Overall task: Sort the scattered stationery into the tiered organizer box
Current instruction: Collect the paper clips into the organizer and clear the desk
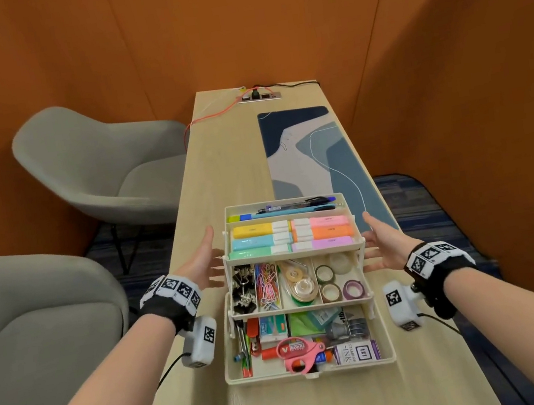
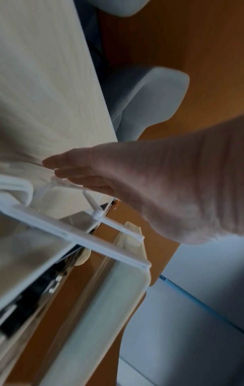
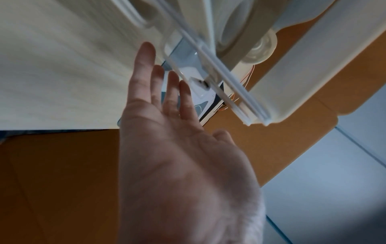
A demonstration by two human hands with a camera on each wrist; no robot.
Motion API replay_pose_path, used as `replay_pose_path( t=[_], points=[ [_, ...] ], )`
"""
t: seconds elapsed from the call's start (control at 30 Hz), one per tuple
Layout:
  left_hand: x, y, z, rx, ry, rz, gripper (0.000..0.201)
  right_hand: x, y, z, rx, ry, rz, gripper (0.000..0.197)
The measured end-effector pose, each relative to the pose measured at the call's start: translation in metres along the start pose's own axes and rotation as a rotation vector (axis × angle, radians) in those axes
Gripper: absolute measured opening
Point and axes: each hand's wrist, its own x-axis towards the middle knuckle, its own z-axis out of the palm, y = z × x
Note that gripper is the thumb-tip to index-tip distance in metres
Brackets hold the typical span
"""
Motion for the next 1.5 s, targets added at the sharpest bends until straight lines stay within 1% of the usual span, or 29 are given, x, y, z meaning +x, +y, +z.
replay_pose_path(
  t=[0.13, 0.27, 0.4, 0.6, 0.67, 0.8, 0.9, 1.0, 1.1, 1.17, 1.27, 1.33, 1.4, 1.43, 1.5],
  points=[
    [-0.003, -0.005, -0.001, 0.007, -0.004, 0.05, 0.087, -0.004, -0.004, -0.002, 0.065, -0.021, -0.02, 0.08],
    [-0.011, -0.005, -0.003, -0.025, 0.023, 0.12, 0.081, -0.011, -0.001, -0.001, 0.138, -0.028, -0.079, 0.077],
    [-0.031, -0.01, -0.013, 0.008, -0.008, 0.203, 0.08, -0.029, 0.006, -0.005, 0.148, -0.069, -0.145, 0.072],
    [-0.071, -0.04, -0.02, 0.038, -0.056, 0.33, 0.062, -0.06, 0.04, -0.014, 0.142, -0.062, -0.262, 0.061],
    [-0.084, -0.054, -0.019, 0.051, -0.064, 0.351, 0.061, -0.07, 0.055, -0.013, 0.128, -0.044, -0.301, 0.056],
    [-0.098, -0.08, -0.021, 0.047, -0.064, 0.328, 0.071, -0.086, 0.083, -0.011, 0.132, -0.029, -0.317, 0.052],
    [-0.105, -0.099, -0.021, 0.063, -0.081, 0.306, 0.071, -0.096, 0.104, -0.011, 0.14, -0.026, -0.293, 0.052],
    [-0.108, -0.114, -0.014, 0.086, 0.003, 0.285, 0.069, -0.104, 0.124, -0.007, 0.069, 0.006, -0.286, 0.048],
    [-0.108, -0.122, -0.001, 0.099, 0.089, 0.193, 0.087, -0.111, 0.141, 0.003, -0.019, 0.018, -0.262, 0.049],
    [-0.108, -0.123, 0.008, 0.09, 0.067, 0.137, 0.092, -0.113, 0.149, 0.011, -0.019, -0.016, -0.234, 0.048],
    [-0.107, -0.121, 0.019, 0.166, -0.005, 0.1, 0.096, -0.113, 0.159, 0.022, -0.013, -0.033, -0.205, 0.057],
    [-0.107, -0.118, 0.026, 0.247, 0.031, 0.105, 0.093, -0.111, 0.16, 0.024, 0.003, -0.015, -0.222, 0.059],
    [-0.103, -0.114, 0.031, 0.299, 0.098, 0.124, 0.082, -0.107, 0.155, 0.023, 0.033, -0.017, -0.218, 0.059],
    [-0.102, -0.11, 0.032, 0.306, 0.109, 0.125, 0.078, -0.104, 0.152, 0.022, 0.052, -0.023, -0.214, 0.059],
    [-0.096, -0.102, 0.033, 0.306, 0.111, 0.126, 0.079, -0.099, 0.142, 0.022, 0.077, -0.011, -0.218, 0.061]
  ],
)
